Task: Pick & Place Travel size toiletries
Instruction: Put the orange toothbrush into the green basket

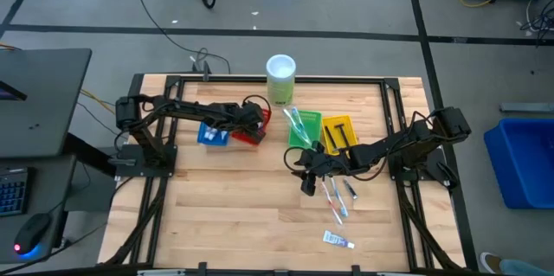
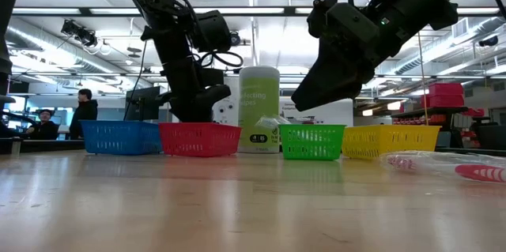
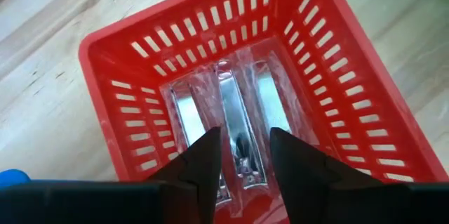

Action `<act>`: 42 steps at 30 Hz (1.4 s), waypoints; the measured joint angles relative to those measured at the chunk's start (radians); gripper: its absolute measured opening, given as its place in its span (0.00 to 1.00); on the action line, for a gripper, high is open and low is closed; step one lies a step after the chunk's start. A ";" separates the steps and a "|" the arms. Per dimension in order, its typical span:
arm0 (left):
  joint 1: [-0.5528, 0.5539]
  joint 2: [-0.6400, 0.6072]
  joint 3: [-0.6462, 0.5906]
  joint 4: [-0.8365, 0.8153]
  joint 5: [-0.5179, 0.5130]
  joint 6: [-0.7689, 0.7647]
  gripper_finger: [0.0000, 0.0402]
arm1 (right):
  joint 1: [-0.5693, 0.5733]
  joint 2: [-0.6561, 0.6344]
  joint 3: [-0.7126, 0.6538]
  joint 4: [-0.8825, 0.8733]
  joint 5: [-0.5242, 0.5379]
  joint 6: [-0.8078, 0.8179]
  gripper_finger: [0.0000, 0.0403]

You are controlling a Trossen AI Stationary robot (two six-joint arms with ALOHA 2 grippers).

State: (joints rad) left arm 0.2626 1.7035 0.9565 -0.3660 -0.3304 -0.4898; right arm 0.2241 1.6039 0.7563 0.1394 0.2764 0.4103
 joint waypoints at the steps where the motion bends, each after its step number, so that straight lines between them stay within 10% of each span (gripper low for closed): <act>1: 0.000 0.000 0.000 0.000 -0.003 0.005 0.34 | 0.000 0.000 0.000 0.000 0.000 0.000 0.45; 14: -0.082 -0.129 0.044 -0.044 -0.037 -0.028 0.43 | 0.000 0.000 0.000 0.019 0.000 0.000 0.50; 27: -0.467 -0.280 0.045 -0.025 -0.178 -0.090 0.41 | 0.000 0.000 0.000 0.053 -0.001 0.054 0.48; 42: -0.656 -0.279 0.020 -0.016 -0.398 -0.254 0.41 | 0.173 -0.088 0.071 -0.562 -0.183 0.379 0.49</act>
State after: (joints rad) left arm -0.3931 1.4245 0.9764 -0.3825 -0.7281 -0.7440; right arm 0.3969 1.5156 0.8274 -0.4225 0.0937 0.7895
